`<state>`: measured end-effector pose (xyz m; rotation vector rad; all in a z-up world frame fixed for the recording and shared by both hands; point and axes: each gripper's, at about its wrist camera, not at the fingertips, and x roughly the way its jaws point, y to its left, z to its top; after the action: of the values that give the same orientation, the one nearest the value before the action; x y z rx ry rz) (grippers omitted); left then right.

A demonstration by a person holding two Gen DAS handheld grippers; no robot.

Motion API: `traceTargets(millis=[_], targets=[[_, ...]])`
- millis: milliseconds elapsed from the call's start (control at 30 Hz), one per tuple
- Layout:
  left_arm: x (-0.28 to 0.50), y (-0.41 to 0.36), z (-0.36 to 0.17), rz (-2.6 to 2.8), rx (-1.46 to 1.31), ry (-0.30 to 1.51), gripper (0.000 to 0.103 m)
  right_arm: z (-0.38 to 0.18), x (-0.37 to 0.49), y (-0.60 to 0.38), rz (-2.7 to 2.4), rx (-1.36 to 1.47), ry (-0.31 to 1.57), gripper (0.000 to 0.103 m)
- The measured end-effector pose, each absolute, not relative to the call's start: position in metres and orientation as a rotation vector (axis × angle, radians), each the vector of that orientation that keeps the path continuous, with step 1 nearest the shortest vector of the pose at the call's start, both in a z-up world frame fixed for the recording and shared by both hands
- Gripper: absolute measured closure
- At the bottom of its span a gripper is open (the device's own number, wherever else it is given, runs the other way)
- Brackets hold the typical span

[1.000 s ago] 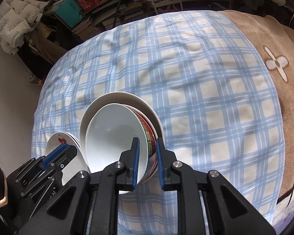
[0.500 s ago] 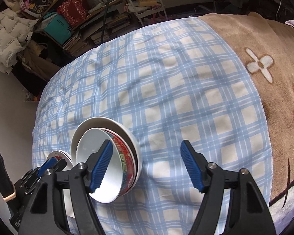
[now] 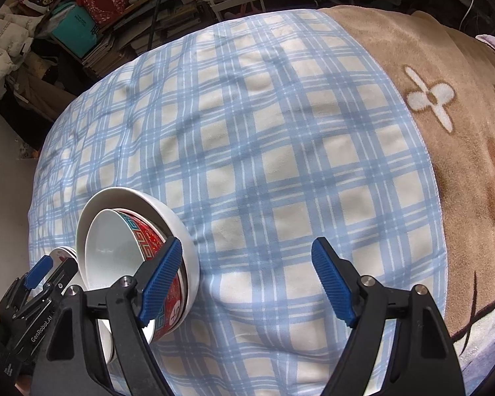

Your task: Organize plates and bowls

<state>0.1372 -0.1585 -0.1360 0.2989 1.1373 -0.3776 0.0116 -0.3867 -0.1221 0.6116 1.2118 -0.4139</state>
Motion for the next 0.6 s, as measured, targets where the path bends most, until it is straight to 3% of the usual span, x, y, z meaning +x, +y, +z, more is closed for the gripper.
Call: traceTargets(millis=[600], targets=[[0.145,-0.159,-0.147,-0.37,0.301,1.174,0.035,-0.126,0.014,-0.383,-0.39,0.626,1.218,0.018]])
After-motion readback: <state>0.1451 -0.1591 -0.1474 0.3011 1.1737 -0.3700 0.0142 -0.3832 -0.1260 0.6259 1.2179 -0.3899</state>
